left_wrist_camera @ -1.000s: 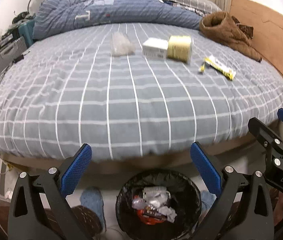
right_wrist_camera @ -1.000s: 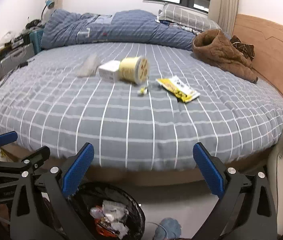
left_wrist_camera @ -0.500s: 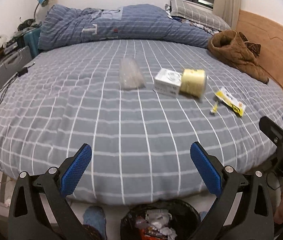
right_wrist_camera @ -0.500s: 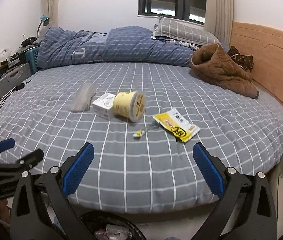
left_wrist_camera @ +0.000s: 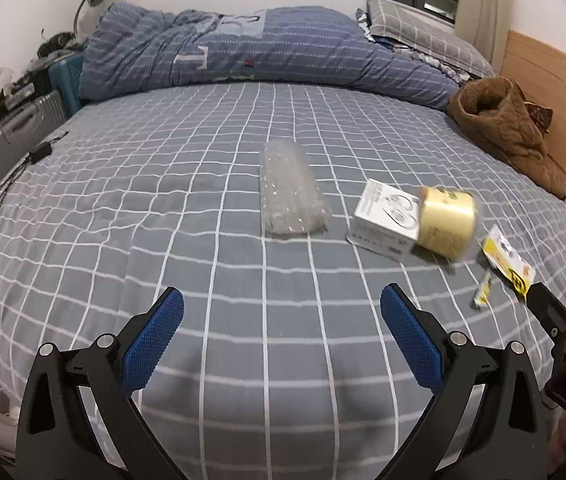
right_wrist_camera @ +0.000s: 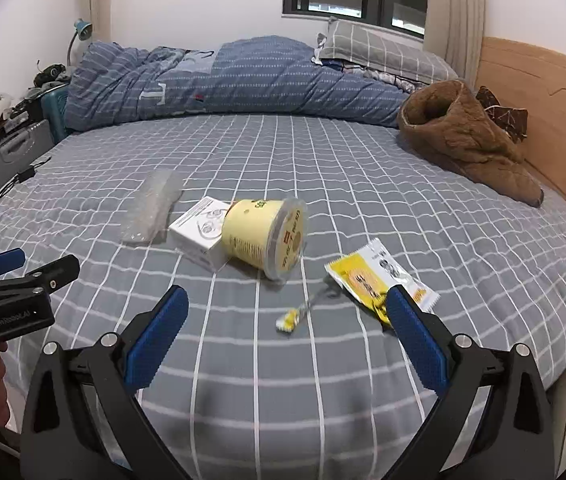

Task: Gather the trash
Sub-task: 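Move both open tools back over the bed toward the bubble wrap and tub, then grasp the bubble-wrap sleeve with the left tool while the right tool grasps the yellow tub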

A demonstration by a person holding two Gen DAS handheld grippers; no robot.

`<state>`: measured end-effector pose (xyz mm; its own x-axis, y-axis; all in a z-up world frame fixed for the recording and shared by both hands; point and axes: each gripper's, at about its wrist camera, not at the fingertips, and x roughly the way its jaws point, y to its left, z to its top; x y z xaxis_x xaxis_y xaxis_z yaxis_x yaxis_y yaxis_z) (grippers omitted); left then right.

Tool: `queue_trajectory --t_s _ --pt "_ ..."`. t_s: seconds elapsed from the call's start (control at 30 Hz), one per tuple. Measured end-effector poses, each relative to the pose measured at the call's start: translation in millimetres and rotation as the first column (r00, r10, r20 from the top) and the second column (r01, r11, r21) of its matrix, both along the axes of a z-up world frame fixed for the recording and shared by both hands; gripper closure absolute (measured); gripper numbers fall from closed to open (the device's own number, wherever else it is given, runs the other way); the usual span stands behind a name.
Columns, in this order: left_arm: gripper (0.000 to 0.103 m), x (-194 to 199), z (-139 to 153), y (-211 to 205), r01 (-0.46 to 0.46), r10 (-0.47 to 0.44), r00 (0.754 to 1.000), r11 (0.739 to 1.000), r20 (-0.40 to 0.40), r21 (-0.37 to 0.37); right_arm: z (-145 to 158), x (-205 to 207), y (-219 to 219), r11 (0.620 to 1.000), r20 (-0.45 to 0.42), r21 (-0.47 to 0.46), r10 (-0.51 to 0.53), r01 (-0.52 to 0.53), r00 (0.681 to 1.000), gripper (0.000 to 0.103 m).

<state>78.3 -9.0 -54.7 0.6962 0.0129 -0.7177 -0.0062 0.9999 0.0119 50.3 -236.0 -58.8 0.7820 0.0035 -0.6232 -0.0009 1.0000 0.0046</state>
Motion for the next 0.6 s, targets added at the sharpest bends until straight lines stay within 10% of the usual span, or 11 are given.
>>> queue_trajectory --t_s 0.6 --pt "0.007 108 -17 6 -0.017 0.018 0.999 0.999 -0.049 0.035 -17 96 11 0.998 -0.068 0.049 -0.028 0.031 0.997 0.008"
